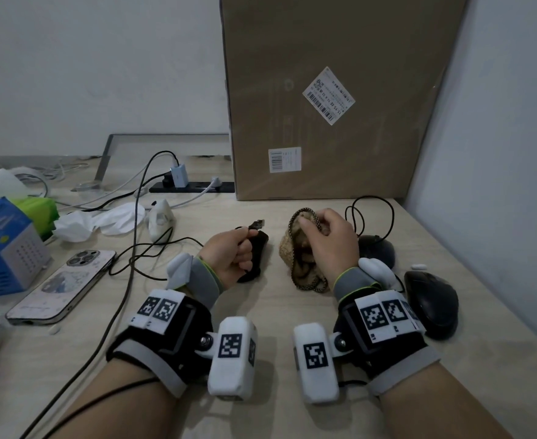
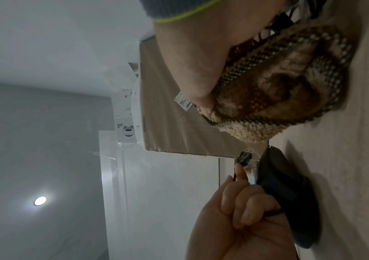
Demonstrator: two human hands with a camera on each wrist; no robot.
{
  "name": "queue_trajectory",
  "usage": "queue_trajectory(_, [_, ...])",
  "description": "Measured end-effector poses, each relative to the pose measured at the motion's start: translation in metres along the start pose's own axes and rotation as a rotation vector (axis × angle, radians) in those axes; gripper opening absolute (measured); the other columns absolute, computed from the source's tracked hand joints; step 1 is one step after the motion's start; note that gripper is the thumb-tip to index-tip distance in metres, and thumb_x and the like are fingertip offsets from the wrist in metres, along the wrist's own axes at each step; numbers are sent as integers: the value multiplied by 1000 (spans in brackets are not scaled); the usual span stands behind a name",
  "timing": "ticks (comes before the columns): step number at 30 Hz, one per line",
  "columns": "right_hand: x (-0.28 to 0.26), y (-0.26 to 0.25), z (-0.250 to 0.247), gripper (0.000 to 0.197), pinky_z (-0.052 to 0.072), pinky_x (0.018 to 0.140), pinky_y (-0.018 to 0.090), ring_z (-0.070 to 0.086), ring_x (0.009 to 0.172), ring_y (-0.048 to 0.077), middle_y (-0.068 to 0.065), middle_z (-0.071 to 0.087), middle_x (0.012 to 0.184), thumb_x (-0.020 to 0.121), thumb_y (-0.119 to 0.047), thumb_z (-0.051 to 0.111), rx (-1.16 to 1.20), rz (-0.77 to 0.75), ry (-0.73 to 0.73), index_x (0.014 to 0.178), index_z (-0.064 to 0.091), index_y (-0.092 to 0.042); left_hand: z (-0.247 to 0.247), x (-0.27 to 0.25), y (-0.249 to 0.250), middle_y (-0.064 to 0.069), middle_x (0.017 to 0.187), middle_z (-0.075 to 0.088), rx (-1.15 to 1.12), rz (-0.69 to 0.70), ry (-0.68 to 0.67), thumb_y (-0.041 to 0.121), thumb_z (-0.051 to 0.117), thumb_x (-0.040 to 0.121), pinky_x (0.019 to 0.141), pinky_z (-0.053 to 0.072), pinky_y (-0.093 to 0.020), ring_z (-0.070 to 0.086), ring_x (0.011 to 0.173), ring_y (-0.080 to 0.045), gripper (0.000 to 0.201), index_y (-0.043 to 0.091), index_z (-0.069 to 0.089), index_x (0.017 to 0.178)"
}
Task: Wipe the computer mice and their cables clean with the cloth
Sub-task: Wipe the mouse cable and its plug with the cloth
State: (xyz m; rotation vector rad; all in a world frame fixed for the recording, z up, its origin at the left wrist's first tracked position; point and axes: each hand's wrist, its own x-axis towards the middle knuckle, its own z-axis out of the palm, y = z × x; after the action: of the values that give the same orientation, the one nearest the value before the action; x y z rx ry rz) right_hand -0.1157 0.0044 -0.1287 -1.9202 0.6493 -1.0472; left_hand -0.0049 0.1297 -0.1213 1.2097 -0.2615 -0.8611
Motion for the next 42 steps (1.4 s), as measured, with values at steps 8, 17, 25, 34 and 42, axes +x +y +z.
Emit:
queue_trajectory(8, [1, -1, 0, 18, 45, 93, 36, 55, 106, 20, -5, 62, 100, 85, -34, 65, -48, -92, 59, 90, 69, -17, 6, -2, 3, 0, 63, 36, 14, 46, -3, 8, 26, 101, 32, 24, -11, 30, 33, -2, 32, 8, 51, 82])
queue_trajectory(17, [-3, -6, 2, 4, 47, 67, 13, 58, 75, 5, -11, 61, 78, 88, -22, 63, 142, -113, -33, 90, 60, -20, 1, -4, 5, 8, 39, 33, 3, -34, -54, 20, 32, 102, 27, 15, -13, 23, 28, -3, 27, 13, 50, 84])
queue_trajectory(25, [-7, -9, 6, 18, 47, 68, 19, 57, 71, 5, -9, 61, 76, 81, -22, 72, 193, -118, -149, 77, 54, -25, 10, -13, 2, 10, 39, 26, 300, 61, -147, 19, 30, 101, 30, 11, -13, 17, 32, -2, 36, 17, 40, 66])
queue_trajectory(34, [-6, -7, 3, 44, 40, 64, 17, 47, 69, 2, -13, 49, 76, 68, -34, 81, 76, -76, -40, 90, 48, -17, 15, -17, -4, 9, 42, 28, 389, 165, -223, 14, 33, 102, 31, 13, -7, 18, 31, -2, 24, 14, 45, 81])
queue_trajectory(42, [-5, -8, 4, 32, 42, 61, 18, 49, 63, 3, -8, 60, 78, 70, -31, 80, 102, -89, -73, 88, 57, -18, 13, -17, -4, 9, 42, 29, 438, 163, -258, 13, 33, 101, 30, 12, -11, 19, 32, -2, 22, 14, 44, 82])
